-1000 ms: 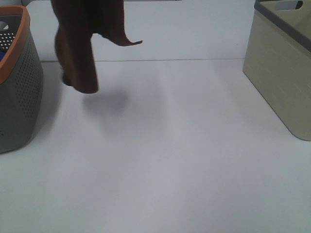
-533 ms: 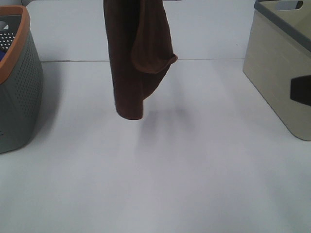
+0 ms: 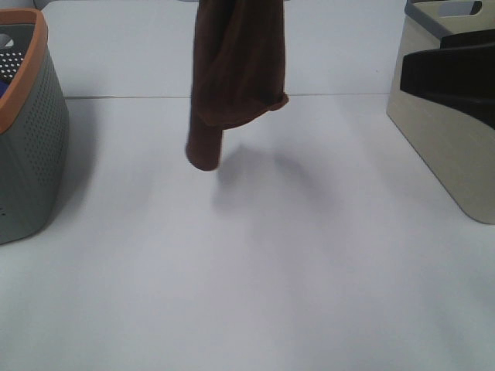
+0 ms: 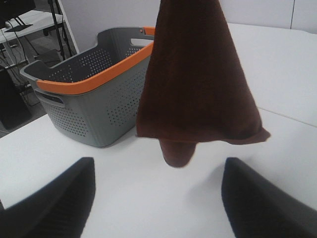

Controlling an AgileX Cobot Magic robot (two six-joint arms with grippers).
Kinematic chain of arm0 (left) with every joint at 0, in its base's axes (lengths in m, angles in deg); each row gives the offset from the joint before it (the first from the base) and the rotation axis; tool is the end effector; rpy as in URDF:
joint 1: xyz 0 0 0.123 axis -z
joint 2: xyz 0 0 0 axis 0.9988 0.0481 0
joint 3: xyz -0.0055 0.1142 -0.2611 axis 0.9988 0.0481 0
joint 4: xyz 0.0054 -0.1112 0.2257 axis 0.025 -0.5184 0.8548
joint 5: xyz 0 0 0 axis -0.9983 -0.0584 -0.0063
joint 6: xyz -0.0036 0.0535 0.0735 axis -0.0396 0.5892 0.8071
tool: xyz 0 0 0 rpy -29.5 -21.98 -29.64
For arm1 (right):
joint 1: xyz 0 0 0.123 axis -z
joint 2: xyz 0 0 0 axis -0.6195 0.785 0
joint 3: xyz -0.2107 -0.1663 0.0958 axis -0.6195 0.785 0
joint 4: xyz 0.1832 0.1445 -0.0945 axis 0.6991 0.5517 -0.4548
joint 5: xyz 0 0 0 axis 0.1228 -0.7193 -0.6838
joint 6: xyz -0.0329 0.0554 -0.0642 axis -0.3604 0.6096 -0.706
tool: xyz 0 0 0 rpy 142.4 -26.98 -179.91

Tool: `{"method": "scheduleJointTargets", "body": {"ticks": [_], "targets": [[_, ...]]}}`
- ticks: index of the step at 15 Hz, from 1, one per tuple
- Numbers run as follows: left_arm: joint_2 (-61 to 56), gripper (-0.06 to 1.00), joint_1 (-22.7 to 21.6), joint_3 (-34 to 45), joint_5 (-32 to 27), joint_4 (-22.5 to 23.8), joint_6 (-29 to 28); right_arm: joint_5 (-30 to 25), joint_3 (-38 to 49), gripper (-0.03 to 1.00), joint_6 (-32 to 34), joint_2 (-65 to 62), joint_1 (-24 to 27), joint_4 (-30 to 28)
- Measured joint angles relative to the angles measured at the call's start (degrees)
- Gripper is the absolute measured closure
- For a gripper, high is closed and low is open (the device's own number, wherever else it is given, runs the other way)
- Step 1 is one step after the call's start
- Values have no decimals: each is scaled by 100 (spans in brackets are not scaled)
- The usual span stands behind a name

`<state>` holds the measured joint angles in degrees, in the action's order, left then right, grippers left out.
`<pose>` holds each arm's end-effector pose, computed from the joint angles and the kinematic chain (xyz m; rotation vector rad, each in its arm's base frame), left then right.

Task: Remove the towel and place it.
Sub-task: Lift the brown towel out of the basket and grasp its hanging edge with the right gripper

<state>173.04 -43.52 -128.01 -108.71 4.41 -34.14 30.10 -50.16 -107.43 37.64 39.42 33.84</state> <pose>0.2933 -0.2731 0.4348 1.0681 1.7546 -0.1871 0.1650 0.0499 0.2972 -0.4046 1.8316 0.5754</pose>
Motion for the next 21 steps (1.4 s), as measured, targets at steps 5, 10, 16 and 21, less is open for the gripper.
{"method": "scheduleJointTargets", "body": {"ticks": [5, 10, 16, 21], "targets": [[338, 93, 309, -17, 178, 0, -206, 11, -6, 34, -602, 911, 0, 837], [510, 93, 464, -17, 539, 0, -619, -69, -6, 34, -762, 1295, 0, 1215], [676, 93, 481, -23, 854, 0, -796, -29, -6, 34, -773, 1473, 0, 1490], [842, 93, 498, -23, 1106, 0, -796, 40, -11, 34, -728, 1977, 0, 1495]]}}
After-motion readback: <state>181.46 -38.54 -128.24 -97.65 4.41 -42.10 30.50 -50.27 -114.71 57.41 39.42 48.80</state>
